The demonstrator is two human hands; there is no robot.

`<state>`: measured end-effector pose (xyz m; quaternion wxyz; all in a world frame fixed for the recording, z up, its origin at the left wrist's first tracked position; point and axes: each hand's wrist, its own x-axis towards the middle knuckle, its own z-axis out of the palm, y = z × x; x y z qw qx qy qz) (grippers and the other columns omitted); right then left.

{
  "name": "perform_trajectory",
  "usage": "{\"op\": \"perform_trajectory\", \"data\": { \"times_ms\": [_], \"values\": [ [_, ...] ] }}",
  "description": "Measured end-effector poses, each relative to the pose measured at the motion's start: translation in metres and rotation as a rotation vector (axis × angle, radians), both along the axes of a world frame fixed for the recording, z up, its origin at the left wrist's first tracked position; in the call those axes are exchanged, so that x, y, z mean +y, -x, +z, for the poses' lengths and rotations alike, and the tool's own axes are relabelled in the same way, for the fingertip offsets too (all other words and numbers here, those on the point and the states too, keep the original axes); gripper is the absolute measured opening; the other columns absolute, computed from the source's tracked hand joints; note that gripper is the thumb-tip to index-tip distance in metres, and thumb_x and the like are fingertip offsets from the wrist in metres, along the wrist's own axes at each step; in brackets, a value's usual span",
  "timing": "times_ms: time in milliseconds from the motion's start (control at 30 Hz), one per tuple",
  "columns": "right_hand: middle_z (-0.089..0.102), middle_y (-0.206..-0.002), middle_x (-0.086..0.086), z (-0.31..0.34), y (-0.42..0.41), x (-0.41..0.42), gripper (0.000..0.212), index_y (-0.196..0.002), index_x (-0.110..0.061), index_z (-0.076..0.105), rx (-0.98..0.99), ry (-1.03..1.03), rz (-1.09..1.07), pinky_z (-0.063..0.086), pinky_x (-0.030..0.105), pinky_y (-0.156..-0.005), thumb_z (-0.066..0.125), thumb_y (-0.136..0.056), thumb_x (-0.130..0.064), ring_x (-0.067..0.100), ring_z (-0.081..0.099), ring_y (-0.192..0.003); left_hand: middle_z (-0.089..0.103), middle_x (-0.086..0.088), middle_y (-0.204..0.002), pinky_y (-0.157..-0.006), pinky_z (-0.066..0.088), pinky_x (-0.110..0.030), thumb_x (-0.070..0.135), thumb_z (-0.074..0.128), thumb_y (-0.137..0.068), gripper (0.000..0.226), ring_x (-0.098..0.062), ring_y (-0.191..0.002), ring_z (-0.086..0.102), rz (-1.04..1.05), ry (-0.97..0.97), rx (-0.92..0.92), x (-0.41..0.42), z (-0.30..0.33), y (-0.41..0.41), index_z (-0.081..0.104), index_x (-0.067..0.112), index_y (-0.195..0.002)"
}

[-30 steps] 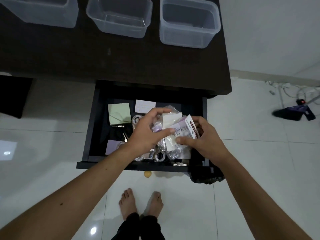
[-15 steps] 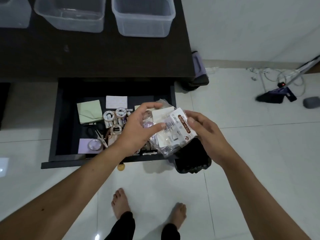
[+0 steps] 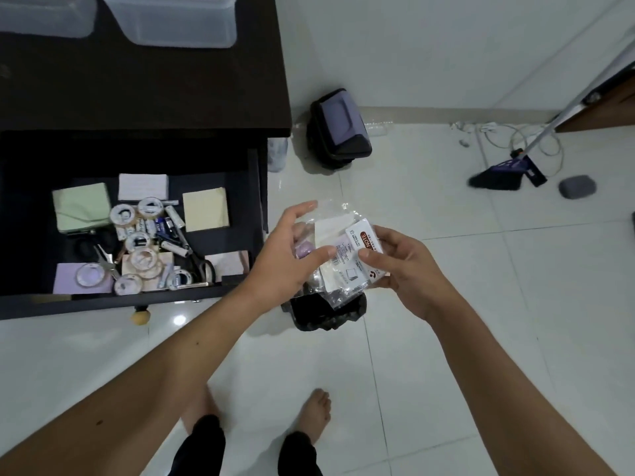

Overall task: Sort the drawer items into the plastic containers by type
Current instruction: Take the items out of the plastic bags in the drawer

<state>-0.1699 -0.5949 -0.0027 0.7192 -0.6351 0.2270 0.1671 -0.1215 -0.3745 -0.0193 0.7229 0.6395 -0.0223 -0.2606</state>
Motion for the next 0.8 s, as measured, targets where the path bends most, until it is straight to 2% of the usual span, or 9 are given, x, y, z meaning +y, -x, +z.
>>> {"op": "perform_trajectory", "data": {
  "times_ms": [67, 133, 233, 367, 500, 600, 633, 700, 800],
  "values": [
    [0.071, -0.129, 0.02, -0.012, 0.006, -0.013, 0.052, -0.133, -0.014, 0.066, 0.019, 0.024, -0.016, 0.058, 0.06, -0.09, 0.082, -0.083, -0.014, 0.039, 0.074, -0.107, 0.062, -0.001, -0.145, -0.089, 0.063, -0.036, 0.008, 0.075, -0.095, 0.06, -0.005, -0.12, 0.069, -0.017, -0.04, 0.014, -0.016, -0.012, 0.009, 0.049, 0.026, -0.146],
    [0.071, -0.129, 0.02, -0.025, 0.01, -0.022, 0.047, -0.131, -0.015, 0.066, 0.047, 0.062, -0.042, 0.06, 0.055, -0.085, 0.08, -0.086, -0.011, 0.032, 0.075, -0.1, 0.064, 0.002, -0.142, -0.089, 0.064, -0.04, 0.008, 0.071, -0.098, 0.052, -0.008, -0.119, 0.071, -0.033, -0.049, 0.044, -0.03, -0.027, 0.017, 0.052, 0.025, -0.143],
    [0.07, -0.127, 0.021, -0.045, 0.012, -0.03, 0.042, -0.127, -0.014, 0.067, 0.092, 0.099, -0.064, 0.062, 0.048, -0.077, 0.08, -0.088, -0.008, 0.03, 0.076, -0.094, 0.068, 0.004, -0.136, -0.093, 0.063, -0.039, 0.01, 0.074, -0.096, 0.049, -0.008, -0.116, 0.072, 0.016, -0.104, 0.076, -0.043, -0.051, 0.025, 0.055, 0.022, -0.14],
    [0.07, -0.121, 0.015, -0.074, 0.012, -0.03, 0.038, -0.121, -0.011, 0.067, 0.146, 0.111, -0.078, 0.064, 0.038, -0.066, 0.082, -0.087, -0.005, 0.019, 0.077, -0.084, 0.067, 0.002, -0.134, -0.087, 0.064, -0.033, 0.006, 0.082, -0.088, 0.051, -0.001, -0.112, 0.071, 0.147, -0.127, 0.182, -0.049, -0.084, 0.032, 0.057, 0.019, -0.131],
    [0.072, -0.109, 0.006, -0.097, 0.01, -0.023, 0.04, -0.121, -0.01, 0.065, 0.175, 0.093, -0.095, 0.058, 0.026, -0.058, 0.082, -0.086, -0.004, 0.016, 0.076, -0.079, 0.068, 0.007, -0.128, -0.091, 0.064, -0.038, 0.005, 0.081, -0.088, 0.045, -0.002, -0.117, 0.068, 0.196, -0.151, 0.206, -0.049, -0.109, 0.035, 0.058, 0.028, -0.119],
    [0.072, -0.108, 0.005, -0.112, 0.007, -0.022, 0.047, -0.126, -0.01, 0.063, 0.174, 0.096, -0.13, 0.06, 0.028, -0.06, 0.085, -0.084, -0.006, 0.019, 0.075, -0.084, 0.066, 0.007, -0.128, -0.09, 0.064, -0.036, 0.009, 0.081, -0.089, 0.044, -0.005, -0.121, 0.066, 0.198, -0.149, 0.23, -0.05, -0.122, 0.032, 0.056, 0.032, -0.118],
    [0.073, -0.111, 0.008, -0.119, 0.005, -0.023, 0.049, -0.127, -0.011, 0.063, 0.173, 0.106, -0.13, 0.06, 0.031, -0.063, 0.086, -0.083, -0.009, 0.02, 0.076, -0.086, 0.065, 0.006, -0.13, -0.092, 0.063, -0.04, 0.015, 0.084, -0.088, 0.047, -0.009, -0.123, 0.067, 0.188, -0.169, 0.235, -0.05, -0.127, 0.03, 0.056, 0.032, -0.122],
    [0.071, -0.122, 0.011, -0.129, 0.001, -0.024, 0.056, -0.13, -0.015, 0.062, 0.187, 0.159, -0.099, 0.06, 0.033, -0.07, 0.089, -0.081, -0.018, 0.019, 0.075, -0.091, 0.062, 0.006, -0.136, -0.1, 0.059, -0.046, 0.031, 0.09, -0.081, 0.072, -0.016, -0.127, 0.063, 0.138, -0.285, 0.22, -0.047, -0.136, 0.026, 0.049, 0.032, -0.14],
    [0.061, -0.129, -0.004, -0.139, -0.003, -0.026, 0.074, -0.142, -0.02, 0.054, 0.214, 0.334, -0.029, 0.052, 0.026, -0.081, 0.091, -0.079, -0.033, 0.009, 0.064, -0.102, 0.044, 0.002, -0.154, -0.116, 0.038, -0.034, 0.034, 0.091, -0.079, 0.105, -0.017, -0.141, 0.044, 0.092, -0.463, 0.202, -0.04, -0.146, 0.024, 0.025, 0.026, -0.16]
  ]
}}
